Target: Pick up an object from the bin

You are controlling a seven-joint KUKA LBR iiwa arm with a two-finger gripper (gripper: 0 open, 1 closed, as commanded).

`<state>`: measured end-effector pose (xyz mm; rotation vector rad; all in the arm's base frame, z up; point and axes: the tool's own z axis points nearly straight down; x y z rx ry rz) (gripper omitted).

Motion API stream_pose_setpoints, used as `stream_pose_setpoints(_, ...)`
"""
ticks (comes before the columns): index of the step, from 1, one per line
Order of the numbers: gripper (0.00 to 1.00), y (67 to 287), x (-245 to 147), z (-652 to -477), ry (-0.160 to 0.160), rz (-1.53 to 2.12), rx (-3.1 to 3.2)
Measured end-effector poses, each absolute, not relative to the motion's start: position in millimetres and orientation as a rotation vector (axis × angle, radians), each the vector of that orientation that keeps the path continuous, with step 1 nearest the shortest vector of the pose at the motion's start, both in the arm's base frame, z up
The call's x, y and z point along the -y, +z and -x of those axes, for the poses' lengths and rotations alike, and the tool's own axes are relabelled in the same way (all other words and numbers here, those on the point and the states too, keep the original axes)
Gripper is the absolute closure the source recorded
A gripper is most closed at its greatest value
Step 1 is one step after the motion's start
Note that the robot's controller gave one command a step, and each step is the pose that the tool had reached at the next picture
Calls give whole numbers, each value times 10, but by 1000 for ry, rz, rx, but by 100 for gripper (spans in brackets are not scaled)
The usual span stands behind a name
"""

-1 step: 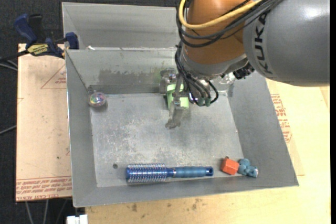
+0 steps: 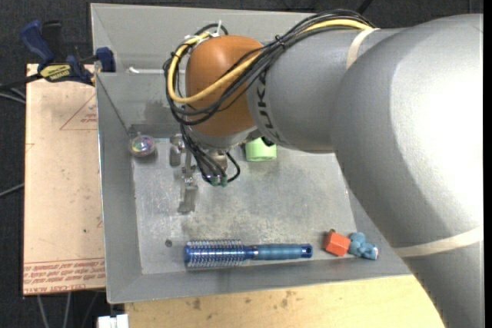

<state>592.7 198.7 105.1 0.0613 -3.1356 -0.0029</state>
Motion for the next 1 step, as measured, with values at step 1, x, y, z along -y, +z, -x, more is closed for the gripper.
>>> stream_pose_setpoints(1,0,1760,-2170,-5505,-6,-186,3142)
